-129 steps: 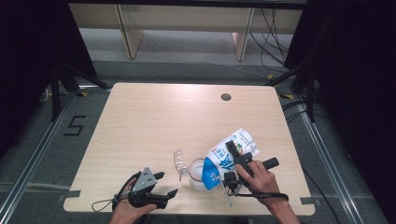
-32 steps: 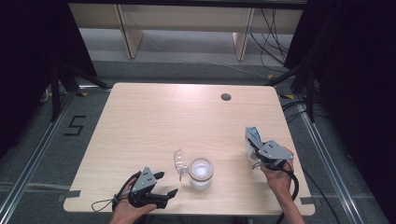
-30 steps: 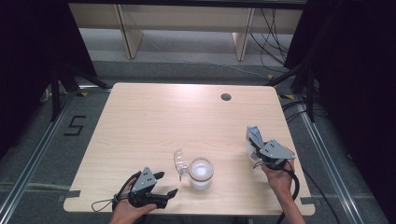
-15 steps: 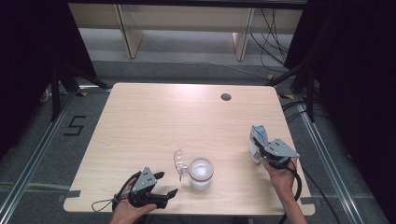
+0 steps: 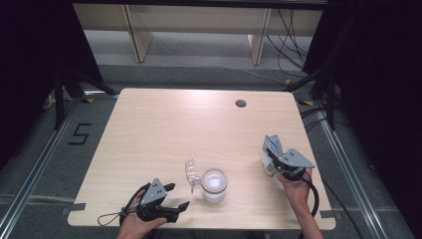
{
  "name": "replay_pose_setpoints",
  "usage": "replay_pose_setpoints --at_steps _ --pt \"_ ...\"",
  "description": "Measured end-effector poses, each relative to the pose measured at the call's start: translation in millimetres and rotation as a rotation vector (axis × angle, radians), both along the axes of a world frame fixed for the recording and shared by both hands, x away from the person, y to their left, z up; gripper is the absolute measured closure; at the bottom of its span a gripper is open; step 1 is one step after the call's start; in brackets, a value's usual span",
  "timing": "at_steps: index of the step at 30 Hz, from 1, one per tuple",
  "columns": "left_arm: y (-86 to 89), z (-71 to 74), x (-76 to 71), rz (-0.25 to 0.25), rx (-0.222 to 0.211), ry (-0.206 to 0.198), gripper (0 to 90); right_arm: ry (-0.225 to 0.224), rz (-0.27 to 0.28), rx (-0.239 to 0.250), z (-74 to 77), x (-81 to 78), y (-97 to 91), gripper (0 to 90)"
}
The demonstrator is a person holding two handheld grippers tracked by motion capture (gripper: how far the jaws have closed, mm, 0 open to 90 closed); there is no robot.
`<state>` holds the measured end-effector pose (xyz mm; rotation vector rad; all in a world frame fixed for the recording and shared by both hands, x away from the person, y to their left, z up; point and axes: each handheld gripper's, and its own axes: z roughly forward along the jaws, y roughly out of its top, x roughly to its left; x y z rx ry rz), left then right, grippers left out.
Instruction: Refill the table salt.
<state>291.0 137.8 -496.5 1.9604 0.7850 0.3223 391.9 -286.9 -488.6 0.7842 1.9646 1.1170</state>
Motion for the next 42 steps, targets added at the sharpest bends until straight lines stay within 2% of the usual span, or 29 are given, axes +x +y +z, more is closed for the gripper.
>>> replay_pose_setpoints --at_steps 2,5,8,11,12,15,17,19,20,21,24,27,29,32,36,38,41,42 --pt "-0.7 -0.2 -0.7 0.008 -0.011 0.012 22.1 -0.01 -0.007 0.012 -2.4 -0.1 -0.9 85.1" --pt "-0.2 -0.1 -0.6 0.007 -0.01 0.011 22.1 0.004 -0.011 0.011 -1.4 -1.5 0.1 78.9" --pt "-0.7 -0.1 -0.8 0.01 -0.017 0.011 22.1 -0.003 -0.043 0.007 -1.3 -2.5 -0.2 70.1" --pt "-0.9 -0.1 -0.7 0.01 -0.018 0.012 22.1 0.01 -0.066 0.023 0.5 -4.1 -2.8 59.7" --pt "-0.9 -0.1 -0.7 0.01 -0.017 0.011 22.1 0.04 -0.07 0.045 0.4 -5.8 -1.7 57.6" --pt "-1.0 -0.1 -0.6 0.011 -0.019 0.011 22.1 0.01 -0.088 0.041 2.8 -9.0 -3.5 46.5" --pt "-1.1 -0.1 -0.6 0.011 -0.019 0.012 22.1 0.052 -0.106 0.075 5.3 -14.3 -2.8 40.8" --pt "-1.1 -0.1 -0.5 0.01 -0.019 0.013 22.1 0.053 -0.138 0.103 7.8 -20.1 -2.5 36.0" --pt "-1.1 0.0 -0.5 0.01 -0.019 0.013 22.1 0.07 -0.13 0.103 9.1 -22.3 -3.5 34.3" --pt "-1.2 -0.1 -0.5 0.012 -0.021 0.012 22.1 0.058 -0.142 0.11 9.7 -24.8 -3.7 32.5" --pt "-1.1 0.1 -0.4 0.011 -0.021 0.011 22.1 0.067 -0.148 0.153 13.4 -33.8 -5.0 29.0" --pt "-1.1 0.1 -0.4 0.011 -0.017 0.012 22.1 0.095 -0.175 0.146 15.7 -43.2 -6.8 27.7" --pt "-1.0 0.1 -0.2 0.01 -0.015 0.011 22.1 0.088 -0.181 0.132 15.8 -46.7 -10.3 27.6" --pt "-0.7 0.5 0.3 0.007 -0.005 -0.001 22.1 0.113 -0.189 0.175 14.7 -51.9 -12.3 25.9" --pt "-0.8 0.2 0.3 0.008 -0.005 0.0 22.1 0.143 -0.174 0.177 14.9 -59.1 -12.2 25.2" --pt "-0.6 -0.1 0.5 0.007 -0.009 -0.004 22.1 0.141 -0.175 0.167 14.3 -62.2 -11.7 24.9" --pt "-0.4 -0.3 0.8 0.011 -0.009 -0.002 22.1 0.172 -0.167 0.168 14.0 -66.6 -11.4 24.7" --pt "-0.8 -0.6 0.4 0.018 -0.017 0.006 22.1 0.157 -0.174 0.165 13.1 -67.5 -11.4 24.6"
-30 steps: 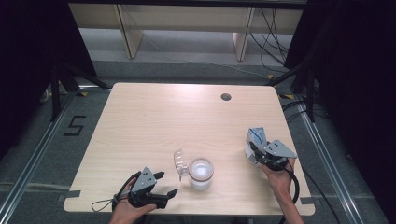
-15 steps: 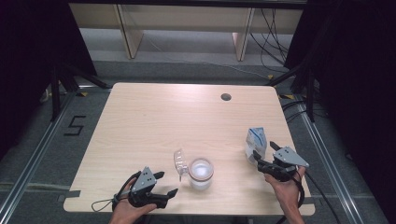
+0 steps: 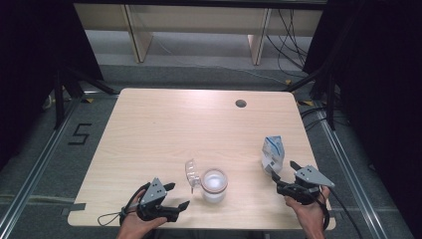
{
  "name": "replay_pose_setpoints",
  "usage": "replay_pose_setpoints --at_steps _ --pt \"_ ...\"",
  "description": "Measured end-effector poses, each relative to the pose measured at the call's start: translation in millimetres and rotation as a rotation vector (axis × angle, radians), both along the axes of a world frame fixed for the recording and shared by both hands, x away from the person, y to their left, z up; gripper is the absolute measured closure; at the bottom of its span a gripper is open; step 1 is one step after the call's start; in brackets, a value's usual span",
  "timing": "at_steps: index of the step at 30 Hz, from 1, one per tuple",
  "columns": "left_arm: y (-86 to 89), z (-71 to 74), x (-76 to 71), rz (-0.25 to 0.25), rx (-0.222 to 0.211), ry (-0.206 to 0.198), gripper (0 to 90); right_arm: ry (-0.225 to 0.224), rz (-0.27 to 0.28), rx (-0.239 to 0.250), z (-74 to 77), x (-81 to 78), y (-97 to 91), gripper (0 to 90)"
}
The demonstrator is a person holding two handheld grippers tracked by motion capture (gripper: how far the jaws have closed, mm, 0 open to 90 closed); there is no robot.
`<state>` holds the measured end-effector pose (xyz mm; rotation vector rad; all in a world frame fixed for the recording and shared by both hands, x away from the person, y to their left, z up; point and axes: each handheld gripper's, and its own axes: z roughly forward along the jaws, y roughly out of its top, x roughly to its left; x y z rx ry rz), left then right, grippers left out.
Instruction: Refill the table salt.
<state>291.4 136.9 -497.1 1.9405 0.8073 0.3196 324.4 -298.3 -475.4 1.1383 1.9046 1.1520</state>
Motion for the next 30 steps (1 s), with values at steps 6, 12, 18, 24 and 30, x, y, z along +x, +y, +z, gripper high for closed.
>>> replay_pose_setpoints --at_steps 6,12,18,24,30 --pt "-0.1 -0.2 0.5 0.005 -0.014 -0.001 22.1 0.022 0.004 0.0 0.3 -8.6 -0.4 24.0" --pt "1.0 1.4 1.6 0.007 -0.014 -0.01 22.1 0.028 0.022 0.003 -0.2 -16.9 2.2 23.6" --pt "1.5 4.0 2.6 0.007 -0.025 0.001 22.1 0.046 0.043 -0.008 -0.8 -23.6 6.2 23.6" --pt "3.6 8.1 4.9 0.012 -0.024 -0.006 22.2 0.065 0.076 0.002 -3.0 -28.1 12.0 23.6" --pt "3.0 11.8 6.8 0.029 -0.036 0.0 22.3 0.087 0.113 -0.009 -5.0 -30.4 15.0 23.6"
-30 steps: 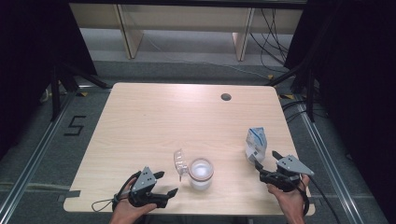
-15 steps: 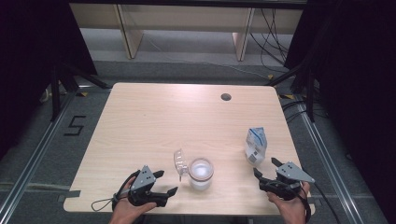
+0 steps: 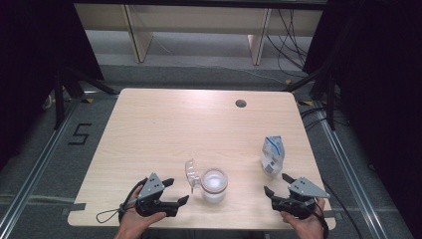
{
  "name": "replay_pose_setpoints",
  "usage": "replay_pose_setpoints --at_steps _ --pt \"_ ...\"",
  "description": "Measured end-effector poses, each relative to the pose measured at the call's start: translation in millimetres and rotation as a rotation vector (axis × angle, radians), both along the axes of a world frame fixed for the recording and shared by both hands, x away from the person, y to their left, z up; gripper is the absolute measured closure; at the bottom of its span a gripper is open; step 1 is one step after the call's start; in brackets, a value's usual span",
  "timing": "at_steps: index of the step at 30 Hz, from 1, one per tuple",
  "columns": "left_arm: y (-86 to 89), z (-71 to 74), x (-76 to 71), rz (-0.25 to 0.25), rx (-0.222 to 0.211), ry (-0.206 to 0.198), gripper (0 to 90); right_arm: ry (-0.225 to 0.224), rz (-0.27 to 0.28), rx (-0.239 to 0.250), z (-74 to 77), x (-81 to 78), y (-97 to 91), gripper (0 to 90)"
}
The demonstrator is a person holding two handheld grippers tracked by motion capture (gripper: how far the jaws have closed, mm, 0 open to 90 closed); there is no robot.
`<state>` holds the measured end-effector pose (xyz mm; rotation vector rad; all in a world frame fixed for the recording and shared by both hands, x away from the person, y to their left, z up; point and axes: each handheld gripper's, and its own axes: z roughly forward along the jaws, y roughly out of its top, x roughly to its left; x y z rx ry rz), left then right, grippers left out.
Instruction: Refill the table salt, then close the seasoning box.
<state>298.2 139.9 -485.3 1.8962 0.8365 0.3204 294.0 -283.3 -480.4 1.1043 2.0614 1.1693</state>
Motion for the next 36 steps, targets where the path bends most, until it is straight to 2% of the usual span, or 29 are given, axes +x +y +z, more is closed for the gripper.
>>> replay_pose_setpoints --at_steps 2,3,5,6,8,10,11,12,13,14,17,19,20,22,25,26,27,29,31,32,33,34,35,36 --pt "0.7 1.7 1.2 -0.005 0.01 -0.012 22.3 0.006 0.006 0.004 -0.2 -0.5 1.6 23.6" --pt "0.3 2.3 1.4 -0.004 -0.001 -0.009 22.3 0.001 0.012 0.003 -0.9 0.2 2.3 23.6" --pt "1.2 4.1 2.1 -0.009 0.007 -0.019 22.3 -0.002 0.01 -0.014 -0.5 -1.0 2.8 23.5" --pt "1.0 5.0 1.6 0.002 0.006 -0.018 22.3 0.003 0.027 -0.013 -0.7 -0.3 2.8 23.5" --pt "0.2 6.9 1.1 0.013 -0.004 -0.005 22.3 0.001 0.018 -0.014 -0.9 -1.1 3.1 23.6" --pt "-0.1 8.2 2.1 0.009 -0.012 -0.012 22.4 0.008 0.027 -0.006 -0.9 -1.4 3.6 23.6" --pt "0.3 9.9 1.6 0.009 -0.002 -0.011 22.4 0.009 0.016 -0.01 -0.5 -2.5 3.8 23.6" --pt "0.7 10.5 2.6 0.002 -0.004 -0.023 22.4 0.012 0.005 -0.009 -0.2 -3.8 4.2 23.6" --pt "0.8 11.3 3.1 0.002 -0.009 -0.022 22.4 0.002 0.009 -0.018 -0.3 -3.6 3.6 23.6" --pt "0.3 12.0 3.3 0.007 -0.016 -0.018 22.4 0.011 0.006 -0.017 -0.2 -4.5 3.8 23.6" --pt "0.2 14.5 4.4 0.011 -0.005 -0.019 22.5 -0.007 0.018 -0.017 -0.5 -4.2 2.3 23.6" --pt "-1.1 15.2 4.8 0.023 -0.015 -0.012 22.5 0.006 0.016 -0.012 -0.4 -5.3 2.4 23.6" --pt "-0.7 15.9 6.2 0.015 -0.003 -0.025 22.5 0.007 0.011 -0.013 -0.5 -5.9 2.6 23.6" --pt "-1.6 16.1 7.6 0.018 -0.015 -0.022 22.7 0.025 -0.004 -0.01 0.0 -8.5 3.5 23.6" --pt "-1.9 17.6 8.6 0.022 -0.009 -0.024 23.6 0.02 -0.001 -0.008 -0.2 -8.0 3.6 23.7" --pt "-2.2 18.5 8.0 0.032 -0.01 -0.015 23.7 0.001 0.016 -0.024 -0.4 -5.8 2.2 23.7" --pt "-1.4 19.7 8.8 0.029 -0.012 -0.021 24.2 0.006 0.024 -0.018 -0.8 -5.0 2.1 23.7" --pt "-0.8 21.8 8.4 0.039 -0.021 -0.016 28.0 0.002 0.016 -0.018 -0.9 -4.6 2.7 23.9" --pt "1.7 24.0 8.8 0.021 -0.015 -0.039 34.4 0.003 0.017 -0.015 -0.6 -4.5 3.0 24.0" --pt "1.6 24.8 7.9 0.028 -0.03 -0.036 38.6 0.003 0.022 -0.015 -0.5 -4.0 3.4 24.1" --pt "3.5 26.3 8.0 0.026 -0.02 -0.048 44.0 0.027 -0.005 -0.009 0.4 -7.1 5.4 24.2" --pt "3.7 26.2 8.0 0.021 -0.048 -0.046 50.0 0.013 0.011 -0.02 -0.3 -5.3 4.9 24.3" --pt "5.3 27.2 8.0 0.017 -0.045 -0.056 56.5 0.005 0.016 -0.028 -0.2 -4.9 4.5 24.5" --pt "5.6 28.1 7.5 0.018 -0.055 -0.054 61.9 -0.031 0.027 -0.051 -0.1 -3.2 3.2 24.6"
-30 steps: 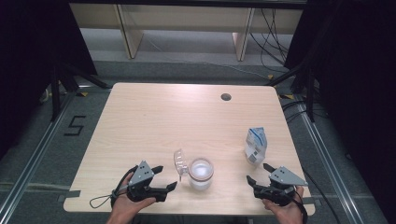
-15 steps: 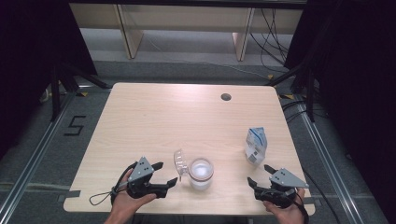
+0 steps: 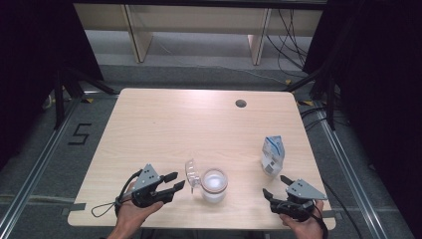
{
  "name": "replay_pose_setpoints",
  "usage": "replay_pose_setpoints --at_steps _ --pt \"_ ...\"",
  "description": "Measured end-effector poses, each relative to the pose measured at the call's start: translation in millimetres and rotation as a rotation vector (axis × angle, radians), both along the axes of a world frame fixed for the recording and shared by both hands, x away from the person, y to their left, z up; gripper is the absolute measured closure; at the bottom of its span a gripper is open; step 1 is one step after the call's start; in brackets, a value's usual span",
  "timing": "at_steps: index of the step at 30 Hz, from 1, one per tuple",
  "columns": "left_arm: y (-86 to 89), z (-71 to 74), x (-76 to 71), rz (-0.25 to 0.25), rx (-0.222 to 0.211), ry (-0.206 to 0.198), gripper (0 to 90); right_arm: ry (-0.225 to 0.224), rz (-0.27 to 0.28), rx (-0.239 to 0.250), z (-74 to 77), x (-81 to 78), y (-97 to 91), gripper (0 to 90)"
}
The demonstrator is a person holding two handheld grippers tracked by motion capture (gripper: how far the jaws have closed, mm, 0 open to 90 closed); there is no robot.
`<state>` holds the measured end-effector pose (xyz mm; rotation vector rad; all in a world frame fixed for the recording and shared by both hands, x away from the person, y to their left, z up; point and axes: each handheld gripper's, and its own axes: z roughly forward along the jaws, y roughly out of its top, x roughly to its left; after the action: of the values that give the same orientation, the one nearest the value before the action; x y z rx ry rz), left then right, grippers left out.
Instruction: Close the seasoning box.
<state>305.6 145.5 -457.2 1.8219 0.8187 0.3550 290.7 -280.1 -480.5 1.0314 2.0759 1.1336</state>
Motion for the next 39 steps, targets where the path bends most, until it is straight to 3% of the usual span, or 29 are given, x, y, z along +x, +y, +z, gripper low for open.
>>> replay_pose_setpoints --at_steps 1,2,6,7,8,9,12,14,16,17,25,27,34,35,37,39 --pt "-0.7 0.1 0.1 -0.005 -0.015 -0.008 69.2 0.032 -0.005 0.021 0.5 -1.8 1.2 24.7" --pt "-0.6 1.5 -0.4 -0.006 -0.002 -0.016 73.6 0.033 -0.001 0.023 0.7 -1.5 1.1 24.8" --pt "-5.9 5.4 -3.1 -0.02 -0.003 -0.033 85.2 0.028 0.0 0.019 0.9 -1.0 1.1 25.0" --pt "-7.1 5.9 -3.8 -0.021 -0.001 -0.032 87.1 0.0 0.007 0.01 0.4 0.6 0.6 25.1" --pt "-7.3 6.1 -3.7 -0.024 0.009 -0.034 88.6 0.033 0.006 0.023 0.6 -1.0 2.0 25.1" --pt "-9.1 5.0 -3.5 -0.025 -0.006 -0.036 89.1 0.032 -0.005 0.019 1.1 -1.9 2.0 25.1" --pt "-11.0 5.1 -4.2 -0.028 0.001 -0.032 89.3 0.026 0.003 0.023 2.4 -2.6 3.8 25.1" --pt "-12.6 5.1 -4.6 -0.031 -0.004 -0.036 89.3 -0.019 0.013 -0.005 2.9 -1.0 3.7 25.1" --pt "-12.4 6.6 -4.6 -0.031 0.007 -0.041 89.3 0.027 0.0 0.02 2.8 -3.7 6.6 25.2" --pt "-12.3 6.9 -4.3 -0.032 0.008 -0.043 89.3 -0.013 0.01 -0.005 2.4 -1.4 5.3 25.2" --pt "-16.3 8.4 -4.1 -0.031 -0.013 -0.037 89.3 -0.004 0.017 -0.001 1.9 -1.0 5.3 25.3" --pt "-16.0 9.3 -3.5 -0.042 0.002 -0.049 89.3 -0.003 0.017 -0.003 1.9 -1.3 5.6 25.4" --pt "-17.4 10.0 -2.4 -0.044 -0.016 -0.057 89.3 -0.005 0.021 0.0 0.9 -0.5 6.2 25.4" --pt "-17.8 10.0 -2.3 -0.043 -0.017 -0.057 89.3 0.017 0.023 0.006 1.0 -1.2 6.8 25.5" --pt "-18.7 10.4 -2.9 -0.044 -0.006 -0.057 89.3 -0.005 0.027 -0.007 0.9 -0.3 6.1 25.5" --pt "-20.4 10.0 -3.3 -0.038 -0.012 -0.053 89.3 0.024 0.018 0.007 1.2 -2.1 7.2 25.6"
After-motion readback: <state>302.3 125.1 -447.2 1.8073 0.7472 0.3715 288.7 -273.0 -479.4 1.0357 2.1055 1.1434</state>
